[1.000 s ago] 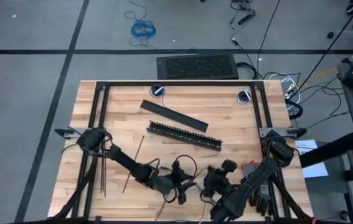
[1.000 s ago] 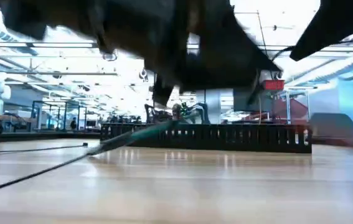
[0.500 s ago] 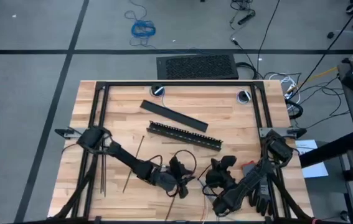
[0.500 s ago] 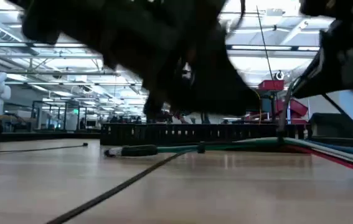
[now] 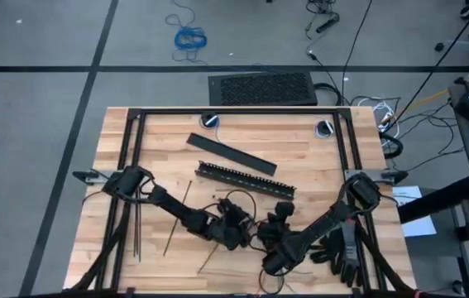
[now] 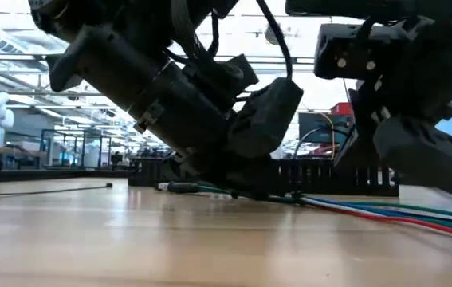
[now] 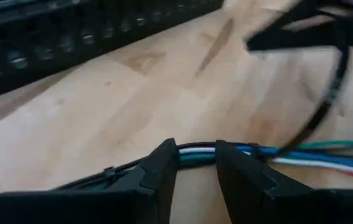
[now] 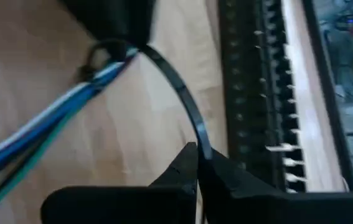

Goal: Ziptie cables
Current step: Put the zip tied cable wire into the black cable duct

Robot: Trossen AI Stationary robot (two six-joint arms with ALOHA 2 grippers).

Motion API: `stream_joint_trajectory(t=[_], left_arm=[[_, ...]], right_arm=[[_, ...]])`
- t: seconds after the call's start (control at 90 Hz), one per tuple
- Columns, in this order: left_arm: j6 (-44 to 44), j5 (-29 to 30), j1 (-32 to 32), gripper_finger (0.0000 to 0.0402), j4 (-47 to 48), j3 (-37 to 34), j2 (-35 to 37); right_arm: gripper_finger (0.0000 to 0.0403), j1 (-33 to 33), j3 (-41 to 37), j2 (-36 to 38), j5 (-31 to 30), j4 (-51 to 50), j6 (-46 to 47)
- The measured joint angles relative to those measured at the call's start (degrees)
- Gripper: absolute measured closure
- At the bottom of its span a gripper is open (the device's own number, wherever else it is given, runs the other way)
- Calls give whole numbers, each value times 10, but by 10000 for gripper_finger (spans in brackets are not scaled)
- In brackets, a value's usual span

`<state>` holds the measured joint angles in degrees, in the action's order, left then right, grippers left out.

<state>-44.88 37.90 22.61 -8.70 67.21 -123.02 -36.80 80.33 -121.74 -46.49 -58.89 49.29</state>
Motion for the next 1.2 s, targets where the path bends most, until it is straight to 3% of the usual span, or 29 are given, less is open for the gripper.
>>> stream_joint_trajectory(t=[0.233, 0.478, 0.6, 0.689, 0.778, 0.889, 1.044, 1.2], left_arm=[[-3, 7, 0, 286, 9, -1, 0], [25, 21, 37, 286, -23, -5, 8], [50, 97, 89, 288, 4, -5, 43], [45, 195, 116, 294, 75, -4, 77], [3, 231, 125, 299, 156, -4, 98], [-49, 232, 123, 302, 220, -4, 114], [-73, 214, 105, 302, 240, -4, 97], [-74, 187, 88, 302, 234, -4, 68]], right_arm=[[403, -31, 38, 1, 65, 80, -90], [403, -55, 65, 1, 79, 76, -100], [403, -58, 63, 1, 80, 73, -72], [403, -56, 63, 1, 79, 87, -68], [403, -56, 63, 1, 79, 112, -83], [403, -55, 63, 1, 82, 138, -82], [390, -43, 63, -5, 133, 212, -111], [351, -39, 63, -7, 240, 246, -117]])
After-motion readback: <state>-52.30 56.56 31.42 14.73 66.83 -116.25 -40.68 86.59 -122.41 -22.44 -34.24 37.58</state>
